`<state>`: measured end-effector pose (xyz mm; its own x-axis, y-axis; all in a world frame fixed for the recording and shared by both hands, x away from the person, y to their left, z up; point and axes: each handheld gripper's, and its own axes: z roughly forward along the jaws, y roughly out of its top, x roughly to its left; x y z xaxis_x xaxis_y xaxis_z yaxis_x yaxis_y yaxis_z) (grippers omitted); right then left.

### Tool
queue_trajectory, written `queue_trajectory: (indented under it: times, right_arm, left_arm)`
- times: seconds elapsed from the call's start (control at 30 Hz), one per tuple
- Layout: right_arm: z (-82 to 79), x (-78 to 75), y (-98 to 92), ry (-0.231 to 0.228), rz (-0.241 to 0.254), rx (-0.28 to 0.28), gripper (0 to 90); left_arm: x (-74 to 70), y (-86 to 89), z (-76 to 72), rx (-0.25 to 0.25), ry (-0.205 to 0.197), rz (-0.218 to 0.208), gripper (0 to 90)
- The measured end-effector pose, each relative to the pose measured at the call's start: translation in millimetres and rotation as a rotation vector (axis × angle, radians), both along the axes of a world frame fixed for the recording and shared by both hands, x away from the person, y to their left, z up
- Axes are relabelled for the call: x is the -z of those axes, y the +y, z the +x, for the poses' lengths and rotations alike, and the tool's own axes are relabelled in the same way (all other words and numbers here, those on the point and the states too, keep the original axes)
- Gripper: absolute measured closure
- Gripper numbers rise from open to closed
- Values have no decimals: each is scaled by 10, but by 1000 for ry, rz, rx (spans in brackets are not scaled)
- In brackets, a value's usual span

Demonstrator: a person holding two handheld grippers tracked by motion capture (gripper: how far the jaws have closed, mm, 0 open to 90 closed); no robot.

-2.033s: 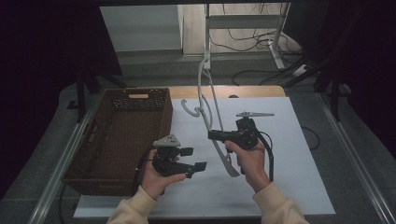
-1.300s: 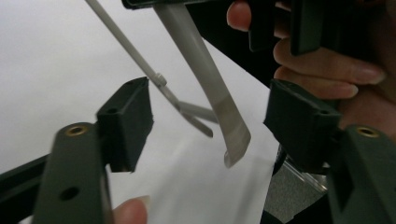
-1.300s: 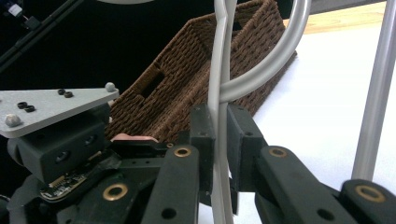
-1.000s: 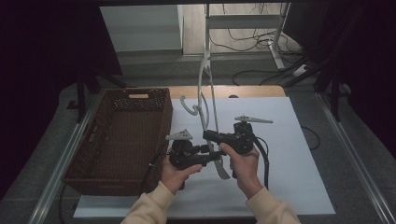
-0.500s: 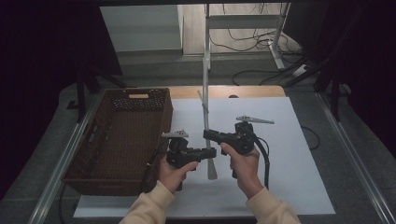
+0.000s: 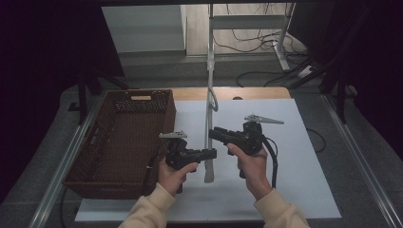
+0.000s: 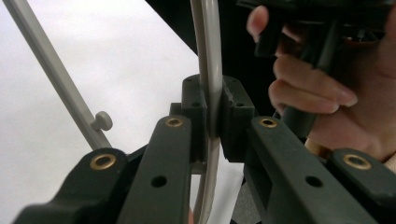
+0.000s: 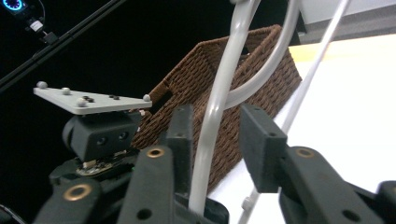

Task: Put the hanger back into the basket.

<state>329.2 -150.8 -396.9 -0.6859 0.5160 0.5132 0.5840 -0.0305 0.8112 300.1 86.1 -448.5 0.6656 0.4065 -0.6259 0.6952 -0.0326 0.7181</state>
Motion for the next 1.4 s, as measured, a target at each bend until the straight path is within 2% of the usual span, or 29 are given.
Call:
queue_trajectory:
  times: [0.13,0.2,0.3,0.4,0.47,0.63,0.77,0.93,1.03,1.23,1.33,1.4]
  right_arm:
    - [7,-45,-85,-14,-28,-8,512]
    - [-14,-61,-157,-33,-58,-4,449]
    - [-44,-69,-322,-56,-83,5,391]
    - [-52,-46,-509,-46,-116,2,351]
    - [-48,-3,-630,-40,-128,14,341]
    - [-49,125,-887,-39,-176,-3,323]
    - [-132,223,-1073,-80,-218,-15,322]
    - [-216,394,-1316,-41,-246,36,318]
    - [-285,441,-1402,-56,-301,43,316]
    - [-372,543,-1484,-97,-419,19,311]
    - [-364,583,-1499,-126,-449,13,306]
    - [-348,603,-1508,-129,-456,12,304]
  left_arm:
    - [2,66,11,-8,11,-7,820]
    - [-11,97,8,-9,8,-10,820]
    - [-28,136,2,-11,7,-17,820]
    - [-35,172,2,-11,4,-15,820]
    - [-40,189,-2,-12,3,-16,820]
    - [-78,218,-30,-10,-6,-18,820]
    - [-146,250,-81,4,-17,-30,820]
    - [-247,276,-129,28,-32,-51,820]
    - [-298,286,-155,40,-38,-54,820]
    - [-370,332,-176,54,-55,-40,820]
    - [-410,363,-190,54,-66,-26,820]
    - [-434,391,-194,55,-72,-27,820]
